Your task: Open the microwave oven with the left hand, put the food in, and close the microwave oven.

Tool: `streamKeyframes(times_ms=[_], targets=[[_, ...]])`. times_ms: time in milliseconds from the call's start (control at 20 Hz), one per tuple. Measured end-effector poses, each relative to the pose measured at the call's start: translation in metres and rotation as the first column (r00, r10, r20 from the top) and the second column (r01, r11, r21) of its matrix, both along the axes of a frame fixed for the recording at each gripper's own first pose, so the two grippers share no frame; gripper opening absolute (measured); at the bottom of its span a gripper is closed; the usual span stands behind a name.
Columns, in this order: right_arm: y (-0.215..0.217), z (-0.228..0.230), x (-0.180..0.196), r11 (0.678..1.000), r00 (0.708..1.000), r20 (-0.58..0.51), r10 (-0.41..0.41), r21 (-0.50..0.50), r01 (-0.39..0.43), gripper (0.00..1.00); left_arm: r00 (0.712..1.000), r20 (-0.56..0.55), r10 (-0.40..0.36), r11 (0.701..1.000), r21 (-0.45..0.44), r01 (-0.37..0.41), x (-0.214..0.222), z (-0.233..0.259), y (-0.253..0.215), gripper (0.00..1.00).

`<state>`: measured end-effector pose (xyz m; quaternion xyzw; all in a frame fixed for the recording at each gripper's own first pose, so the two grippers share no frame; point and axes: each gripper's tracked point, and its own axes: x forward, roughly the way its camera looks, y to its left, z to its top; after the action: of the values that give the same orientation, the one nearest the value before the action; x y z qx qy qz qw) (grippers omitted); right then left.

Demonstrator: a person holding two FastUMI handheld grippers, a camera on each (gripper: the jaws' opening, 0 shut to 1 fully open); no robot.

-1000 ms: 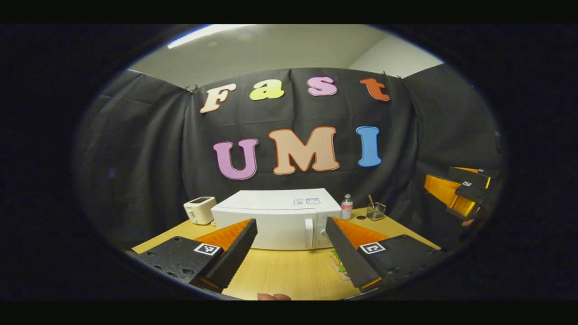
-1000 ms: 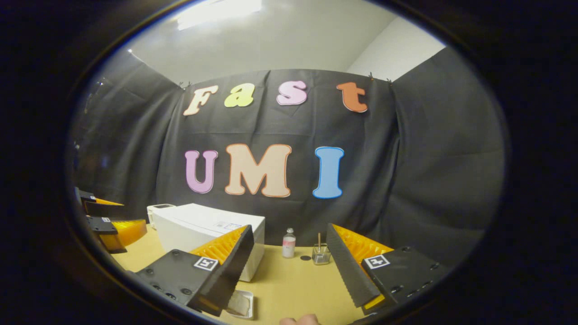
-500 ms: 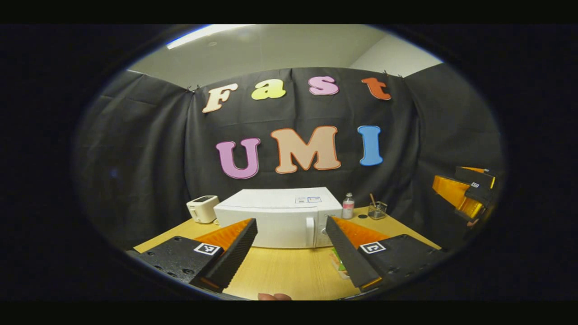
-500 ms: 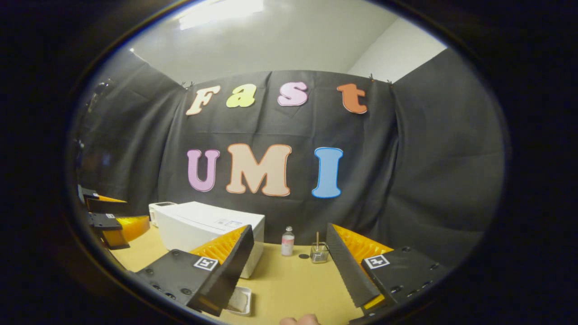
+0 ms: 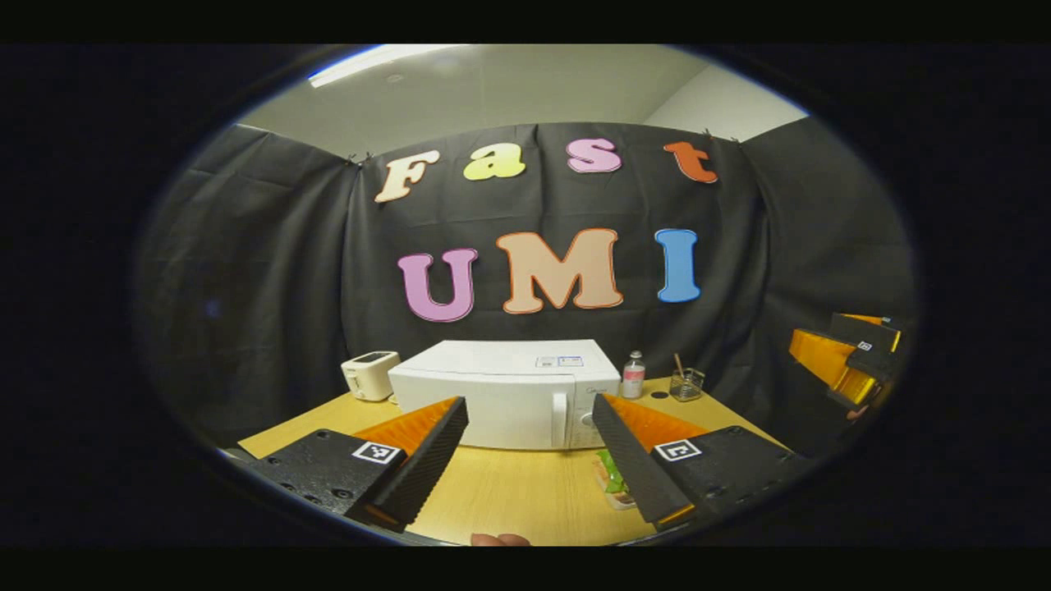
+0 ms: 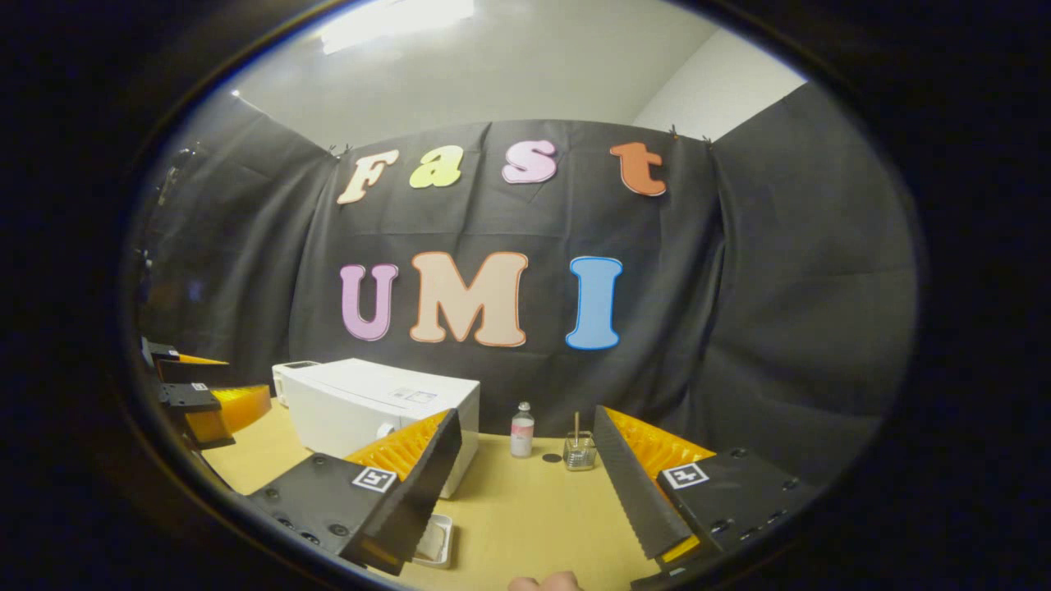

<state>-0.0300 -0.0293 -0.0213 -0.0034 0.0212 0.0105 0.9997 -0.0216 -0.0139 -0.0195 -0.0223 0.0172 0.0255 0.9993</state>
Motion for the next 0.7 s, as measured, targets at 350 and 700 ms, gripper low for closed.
streamKeyframes(times_ms=[350,700], targets=[[-0.005,-0.007,-0.003,0.999,0.999,-0.009,0.032,0.003,-0.032,0.96,0.999,-0.007,0.050,0.999,0.008,-0.050,0.005,-0.009,0.006,0.97],[0.003,-0.022,0.000,0.996,0.999,-0.022,0.033,-0.079,-0.035,0.96,0.999,-0.044,0.027,1.000,0.007,-0.027,0.059,-0.041,0.014,0.96]])
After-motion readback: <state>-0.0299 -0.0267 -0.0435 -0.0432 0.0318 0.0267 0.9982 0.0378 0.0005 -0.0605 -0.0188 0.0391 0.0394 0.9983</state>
